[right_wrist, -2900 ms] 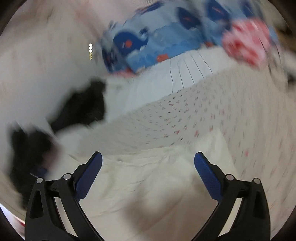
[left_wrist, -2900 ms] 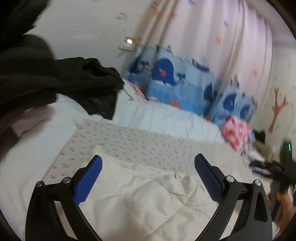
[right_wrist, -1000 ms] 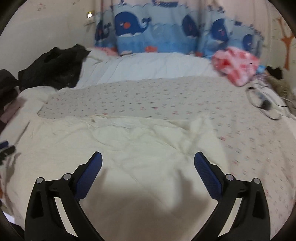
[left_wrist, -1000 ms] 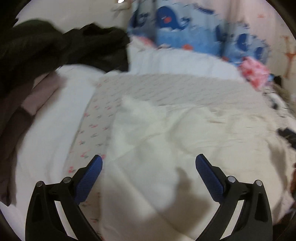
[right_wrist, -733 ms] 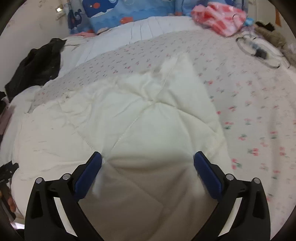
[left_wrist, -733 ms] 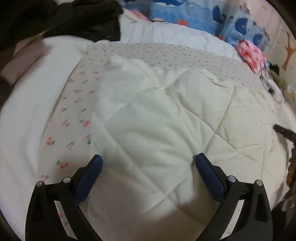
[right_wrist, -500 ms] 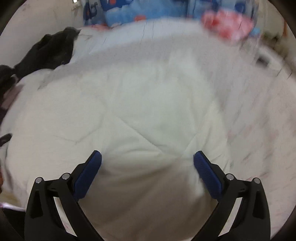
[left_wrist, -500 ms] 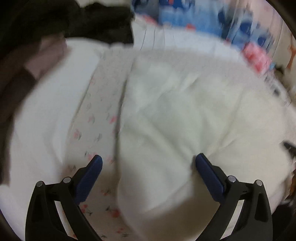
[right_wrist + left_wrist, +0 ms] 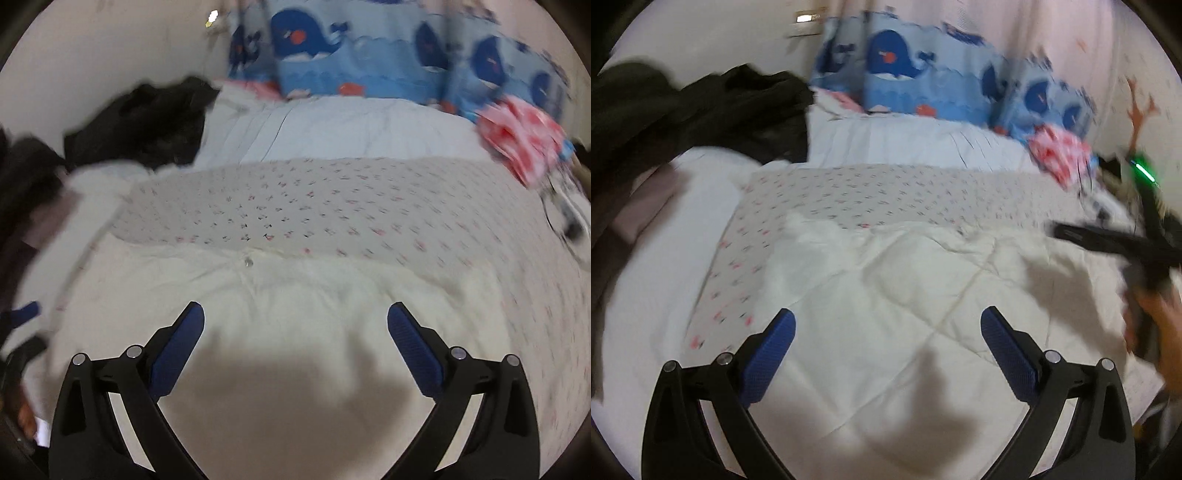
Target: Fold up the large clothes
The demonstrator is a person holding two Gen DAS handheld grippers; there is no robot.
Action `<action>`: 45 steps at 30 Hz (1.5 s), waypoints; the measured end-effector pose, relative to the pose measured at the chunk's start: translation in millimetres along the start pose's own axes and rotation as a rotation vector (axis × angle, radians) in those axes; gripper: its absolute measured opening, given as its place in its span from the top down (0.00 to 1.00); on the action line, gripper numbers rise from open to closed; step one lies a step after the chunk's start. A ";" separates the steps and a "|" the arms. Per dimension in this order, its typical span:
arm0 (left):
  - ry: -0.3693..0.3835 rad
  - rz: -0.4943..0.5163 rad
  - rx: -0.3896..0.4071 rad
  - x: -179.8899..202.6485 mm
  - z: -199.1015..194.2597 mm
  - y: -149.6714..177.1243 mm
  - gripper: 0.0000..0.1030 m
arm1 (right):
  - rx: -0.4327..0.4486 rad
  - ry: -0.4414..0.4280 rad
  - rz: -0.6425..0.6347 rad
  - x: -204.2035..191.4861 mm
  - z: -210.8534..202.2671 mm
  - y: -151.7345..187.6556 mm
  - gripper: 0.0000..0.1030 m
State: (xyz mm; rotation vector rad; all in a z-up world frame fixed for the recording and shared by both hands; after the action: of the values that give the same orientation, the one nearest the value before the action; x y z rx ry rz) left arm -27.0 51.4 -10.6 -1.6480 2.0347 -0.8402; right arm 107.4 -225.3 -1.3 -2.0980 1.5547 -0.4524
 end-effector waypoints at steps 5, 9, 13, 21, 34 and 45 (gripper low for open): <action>-0.091 0.113 -0.120 15.4 48.0 11.6 0.06 | -0.170 0.023 0.071 15.2 98.6 1.6 0.07; -0.065 0.065 -0.166 2.9 52.5 9.5 0.06 | -0.157 0.021 0.122 31.1 82.0 -15.6 0.07; -0.071 0.063 -0.163 2.9 53.2 11.8 0.06 | -0.022 0.060 0.050 30.0 33.1 14.7 0.07; -0.085 0.076 -0.145 6.8 49.6 12.0 0.06 | -0.002 -0.069 0.189 75.5 0.3 30.5 0.07; -0.054 -0.007 -0.156 -29.8 38.7 33.5 0.06 | 0.034 -0.048 0.263 112.0 -68.6 170.6 0.07; 0.261 -0.477 -0.136 -112.6 -24.6 58.8 0.06 | -0.034 -0.487 0.541 144.4 -131.8 254.2 0.07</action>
State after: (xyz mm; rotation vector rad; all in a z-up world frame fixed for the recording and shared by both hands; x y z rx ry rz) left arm -59.7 173.3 -39.2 -2.2550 1.9176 -1.1457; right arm -121.3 -447.1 -38.5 -1.5486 1.7247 0.2588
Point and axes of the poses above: each gripper's, at about its wrist camera, not at the fingertips, and z roughly the way its jaws point, x to its right, y to its underside, the point moved 2 cm from there along z, roughly the way its jaws point, and after that the axes turned 5 degrees about -x, right-handed, at the moved point
